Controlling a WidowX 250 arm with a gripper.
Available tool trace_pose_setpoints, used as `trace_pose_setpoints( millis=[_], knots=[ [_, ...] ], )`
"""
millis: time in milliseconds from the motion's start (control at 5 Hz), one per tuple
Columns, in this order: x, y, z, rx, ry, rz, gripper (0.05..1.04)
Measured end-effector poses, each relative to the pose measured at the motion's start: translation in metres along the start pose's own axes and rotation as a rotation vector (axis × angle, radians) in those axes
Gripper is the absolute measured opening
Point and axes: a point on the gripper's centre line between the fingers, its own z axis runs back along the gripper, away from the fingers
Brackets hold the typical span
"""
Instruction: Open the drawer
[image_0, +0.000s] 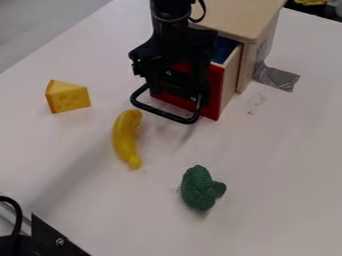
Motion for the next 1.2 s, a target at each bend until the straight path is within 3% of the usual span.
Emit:
trace_pose_setpoints(
  millis=[200,600,800,1000,1200],
  knots=[
    [-0.011,0.0,0.014,-0.029,0.038,-0.265,0.999],
    [-0.019,0.02,0.031,-0.089,0.13,-0.466,1.0],
    [-0.022,0.039,0.044,-0.048,0.119,-0.481,0.999],
    [-0.035,0.056,0.049,0.019,0.07,-0.496,1.0],
    [-0.055,0.066,0.04,0.078,0.016,-0.571,0.999]
  ],
)
